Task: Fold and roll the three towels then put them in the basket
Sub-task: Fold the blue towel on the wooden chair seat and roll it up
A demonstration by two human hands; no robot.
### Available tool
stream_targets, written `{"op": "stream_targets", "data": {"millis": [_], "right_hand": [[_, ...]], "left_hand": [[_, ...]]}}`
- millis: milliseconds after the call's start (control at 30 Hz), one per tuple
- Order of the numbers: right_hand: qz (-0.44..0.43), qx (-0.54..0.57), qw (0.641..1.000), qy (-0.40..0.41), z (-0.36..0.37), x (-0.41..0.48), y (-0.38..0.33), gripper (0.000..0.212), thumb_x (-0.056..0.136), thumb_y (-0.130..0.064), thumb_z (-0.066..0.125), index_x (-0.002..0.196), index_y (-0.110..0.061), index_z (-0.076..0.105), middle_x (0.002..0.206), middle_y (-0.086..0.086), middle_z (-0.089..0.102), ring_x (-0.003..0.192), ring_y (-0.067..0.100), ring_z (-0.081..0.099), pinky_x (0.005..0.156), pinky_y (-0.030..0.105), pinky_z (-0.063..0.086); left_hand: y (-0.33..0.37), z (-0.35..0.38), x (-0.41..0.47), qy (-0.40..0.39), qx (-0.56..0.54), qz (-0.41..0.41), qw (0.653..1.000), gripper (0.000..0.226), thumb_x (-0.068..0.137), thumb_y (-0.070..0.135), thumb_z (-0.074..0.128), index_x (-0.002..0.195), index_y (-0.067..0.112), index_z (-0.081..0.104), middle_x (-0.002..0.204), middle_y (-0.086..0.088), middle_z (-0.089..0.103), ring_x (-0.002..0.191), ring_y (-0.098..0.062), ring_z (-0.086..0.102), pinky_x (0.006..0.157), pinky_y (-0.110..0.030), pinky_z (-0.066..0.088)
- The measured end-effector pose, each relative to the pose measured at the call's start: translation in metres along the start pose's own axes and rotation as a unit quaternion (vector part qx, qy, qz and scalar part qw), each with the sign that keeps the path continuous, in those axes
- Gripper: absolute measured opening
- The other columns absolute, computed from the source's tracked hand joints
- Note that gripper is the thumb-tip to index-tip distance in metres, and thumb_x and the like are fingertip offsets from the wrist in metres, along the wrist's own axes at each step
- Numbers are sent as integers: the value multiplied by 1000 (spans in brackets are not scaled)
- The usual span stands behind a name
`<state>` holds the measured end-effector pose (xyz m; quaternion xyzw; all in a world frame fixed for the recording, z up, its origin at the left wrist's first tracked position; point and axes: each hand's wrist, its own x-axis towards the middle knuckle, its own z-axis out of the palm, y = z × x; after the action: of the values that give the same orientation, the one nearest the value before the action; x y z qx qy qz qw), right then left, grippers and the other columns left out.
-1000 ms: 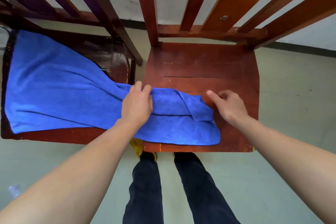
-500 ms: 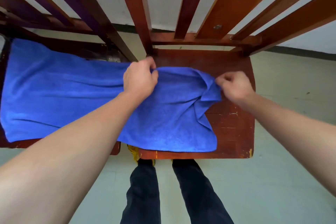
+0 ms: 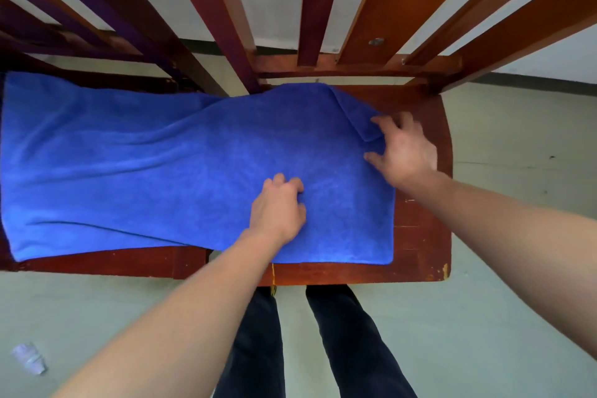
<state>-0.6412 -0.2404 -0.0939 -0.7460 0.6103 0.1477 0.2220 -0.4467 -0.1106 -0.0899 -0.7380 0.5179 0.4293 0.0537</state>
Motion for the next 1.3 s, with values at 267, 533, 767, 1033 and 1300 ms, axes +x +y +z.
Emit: {"op": "stream_targets", "data": {"millis": [267, 533, 767, 1033, 1300], "right_hand": [[190, 187, 960, 86, -24, 53, 33, 33, 90, -40, 48, 107, -18, 66, 108, 12, 67, 100, 35, 62, 76, 32, 42], [227, 154, 950, -147, 27, -69, 32, 47, 67, -60, 73, 68, -15, 59, 82, 7, 66, 83, 31, 65, 68, 33, 47], [254, 163, 943, -137, 56, -97, 39, 27, 68, -32, 81, 74, -24, 56, 87, 3, 65, 89, 29, 64, 71, 30, 44], [231, 77, 956, -162, 45, -112, 66, 33, 73, -35, 79, 93, -22, 56, 102, 10, 67, 93, 30, 63, 71, 32, 43], [80, 23, 991, -106, 0, -86, -42, 31, 87, -36, 60, 116, -25, 57, 116, 3, 65, 106, 30, 60, 81, 35, 47]], "left_hand": [[0, 16, -14, 22, 57, 35, 998, 33, 90, 20, 50, 123, 18, 50, 114, -6, 47, 107, -28, 44, 77, -40, 44], [-25, 27, -53, 28, 72, -52, 996, 29, 91, 16, 45, 118, 16, 56, 111, -6, 55, 104, -28, 49, 82, -37, 38], [-23, 51, -68, -4, 107, -11, 994, 27, 90, 14, 44, 113, 14, 57, 104, -5, 58, 101, -27, 50, 73, -33, 36], [-17, 53, -80, -18, 33, 6, 999, 30, 92, 18, 44, 120, 15, 55, 111, -6, 57, 105, -27, 51, 83, -36, 42], [-94, -37, -82, 101, -69, -121, 985, 29, 92, 18, 49, 119, 13, 57, 112, -10, 58, 103, -30, 55, 81, -41, 47]]}}
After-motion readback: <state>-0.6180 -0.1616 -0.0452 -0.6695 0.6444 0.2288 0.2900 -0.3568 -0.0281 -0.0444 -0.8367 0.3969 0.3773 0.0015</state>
